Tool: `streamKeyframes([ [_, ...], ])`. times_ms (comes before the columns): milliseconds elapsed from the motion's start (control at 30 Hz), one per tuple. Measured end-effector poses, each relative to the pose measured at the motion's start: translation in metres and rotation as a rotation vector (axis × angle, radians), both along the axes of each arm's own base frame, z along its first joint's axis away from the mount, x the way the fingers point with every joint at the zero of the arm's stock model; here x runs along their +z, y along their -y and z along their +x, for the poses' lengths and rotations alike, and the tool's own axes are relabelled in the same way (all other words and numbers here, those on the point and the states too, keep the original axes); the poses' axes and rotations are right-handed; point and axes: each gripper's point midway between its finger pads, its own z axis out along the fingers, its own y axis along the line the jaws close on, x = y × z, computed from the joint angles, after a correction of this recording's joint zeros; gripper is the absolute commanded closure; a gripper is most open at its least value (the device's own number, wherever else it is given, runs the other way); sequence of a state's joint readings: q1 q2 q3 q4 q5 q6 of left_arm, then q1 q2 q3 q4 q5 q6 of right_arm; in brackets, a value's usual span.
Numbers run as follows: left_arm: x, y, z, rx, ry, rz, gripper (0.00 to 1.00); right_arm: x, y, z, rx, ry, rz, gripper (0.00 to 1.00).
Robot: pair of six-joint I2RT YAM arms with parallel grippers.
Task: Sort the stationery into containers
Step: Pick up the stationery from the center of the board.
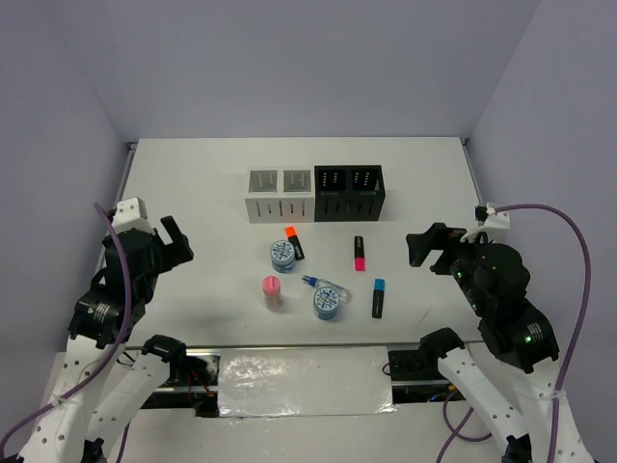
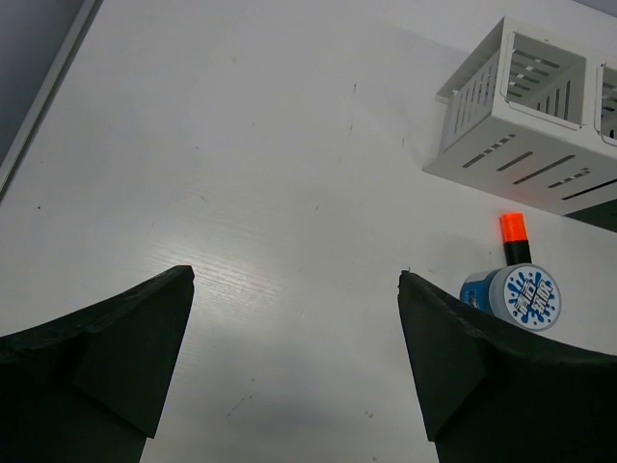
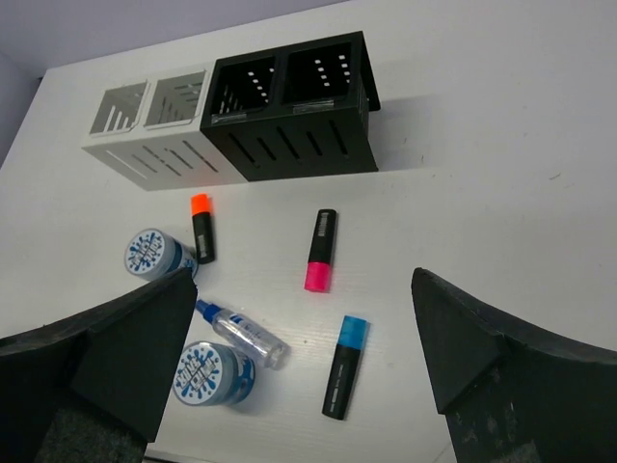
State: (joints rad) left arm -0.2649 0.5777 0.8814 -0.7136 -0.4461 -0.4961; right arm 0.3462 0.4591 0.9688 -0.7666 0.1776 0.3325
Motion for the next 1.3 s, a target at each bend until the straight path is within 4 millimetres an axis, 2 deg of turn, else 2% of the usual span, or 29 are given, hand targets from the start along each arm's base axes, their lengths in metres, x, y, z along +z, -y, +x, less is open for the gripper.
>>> streamKeyframes([
  [233,0.001,0.001,0.001,-0.003,0.004,-0.003,0.01,0.002,0.003,-0.001,-0.014,0.014,-0.002,0.0],
  [367,0.001,0.001,0.001,-0.003,0.004,-0.003,0.01,0.004,-0.019,-0.001,0.112,0.034,0.013,0.0],
  [500,0.001,-0.001,0.001,0.009,0.003,0.001,0.01,-0.006,-0.067,0.01,0.335,-0.017,0.048,0.0],
  [567,0.0,-0.005,0.001,0.031,0.001,0.009,0.01,-0.019,-0.103,0.022,0.459,-0.078,0.048,0.0],
  [633,0.0,-0.012,-0.001,0.07,-0.003,0.018,0.01,-0.04,-0.146,0.028,0.574,-0.158,0.01,0.0],
  [667,0.0,-0.016,-0.003,0.097,-0.007,0.02,0.01,-0.054,-0.172,0.026,0.633,-0.2,-0.026,0.0],
  [733,-0.001,-0.023,-0.005,0.14,-0.01,0.028,0.01,-0.082,-0.219,0.011,0.745,-0.261,-0.112,0.0],
  [800,-0.001,-0.027,-0.007,0.163,-0.012,0.03,0.01,-0.101,-0.253,-0.007,0.816,-0.269,-0.193,0.0],
  [867,-0.001,-0.027,-0.006,0.161,-0.01,0.028,0.01,-0.112,-0.277,-0.02,0.854,-0.252,-0.254,0.0],
  [933,-0.002,-0.025,-0.005,0.153,-0.015,0.027,0.01,-0.121,-0.295,-0.022,0.846,-0.236,-0.305,0.0],
  [1067,-0.009,-0.023,0.0,0.146,-0.051,0.034,0.01,-0.141,-0.319,-0.005,0.78,-0.223,-0.365,0.0],
  [1200,-0.012,-0.021,0.002,0.14,-0.068,0.035,0.01,-0.172,-0.326,-0.001,0.766,-0.27,-0.408,0.02],
  [1300,-0.012,-0.021,0.003,0.138,-0.066,0.031,0.01,-0.18,-0.329,-0.003,0.772,-0.282,-0.416,0.06],
])
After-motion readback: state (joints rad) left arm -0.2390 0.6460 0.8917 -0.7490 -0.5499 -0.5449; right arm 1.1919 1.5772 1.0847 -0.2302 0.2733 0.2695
